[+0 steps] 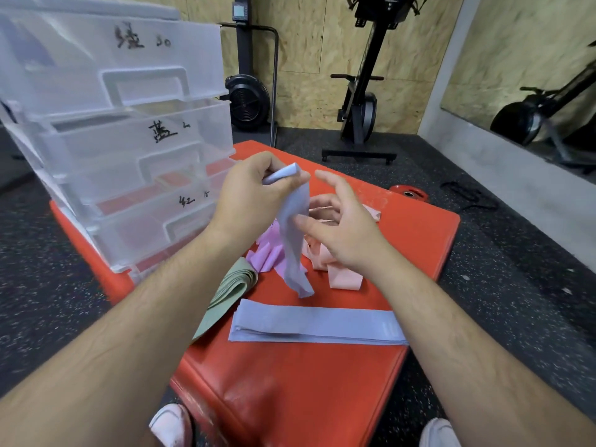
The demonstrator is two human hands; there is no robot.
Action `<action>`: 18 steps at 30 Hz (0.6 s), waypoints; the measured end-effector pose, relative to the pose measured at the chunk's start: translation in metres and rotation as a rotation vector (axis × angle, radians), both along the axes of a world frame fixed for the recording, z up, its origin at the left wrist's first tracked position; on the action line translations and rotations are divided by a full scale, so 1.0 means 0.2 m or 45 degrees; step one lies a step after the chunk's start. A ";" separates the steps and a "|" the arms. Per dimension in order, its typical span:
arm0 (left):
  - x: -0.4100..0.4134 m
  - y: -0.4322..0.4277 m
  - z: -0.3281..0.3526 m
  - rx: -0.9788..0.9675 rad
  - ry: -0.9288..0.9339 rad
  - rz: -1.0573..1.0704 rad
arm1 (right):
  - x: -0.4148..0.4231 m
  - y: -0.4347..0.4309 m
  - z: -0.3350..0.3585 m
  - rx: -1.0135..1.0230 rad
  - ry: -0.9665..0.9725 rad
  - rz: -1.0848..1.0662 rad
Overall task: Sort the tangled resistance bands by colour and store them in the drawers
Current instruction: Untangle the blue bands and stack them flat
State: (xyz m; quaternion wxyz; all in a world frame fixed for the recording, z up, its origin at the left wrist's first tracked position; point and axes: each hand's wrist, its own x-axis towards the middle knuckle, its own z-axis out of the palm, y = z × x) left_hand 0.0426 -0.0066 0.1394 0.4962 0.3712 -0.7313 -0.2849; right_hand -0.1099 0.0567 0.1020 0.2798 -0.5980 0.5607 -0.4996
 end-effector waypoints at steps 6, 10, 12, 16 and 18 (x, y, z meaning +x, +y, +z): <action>0.00 0.06 0.02 0.160 0.111 -0.142 | 0.02 0.04 0.04 -0.097 0.006 -0.020; 0.04 0.07 0.04 0.295 0.231 -0.228 | -0.02 0.08 0.08 -0.057 -0.008 0.010; 0.06 0.06 0.03 0.342 0.235 -0.261 | -0.05 0.10 0.09 -0.052 -0.010 0.019; 0.07 0.08 0.01 0.363 0.144 -0.245 | -0.08 0.14 0.11 -0.019 -0.101 0.117; 0.07 0.11 0.00 0.343 0.115 -0.233 | -0.08 0.18 0.12 0.025 -0.106 0.165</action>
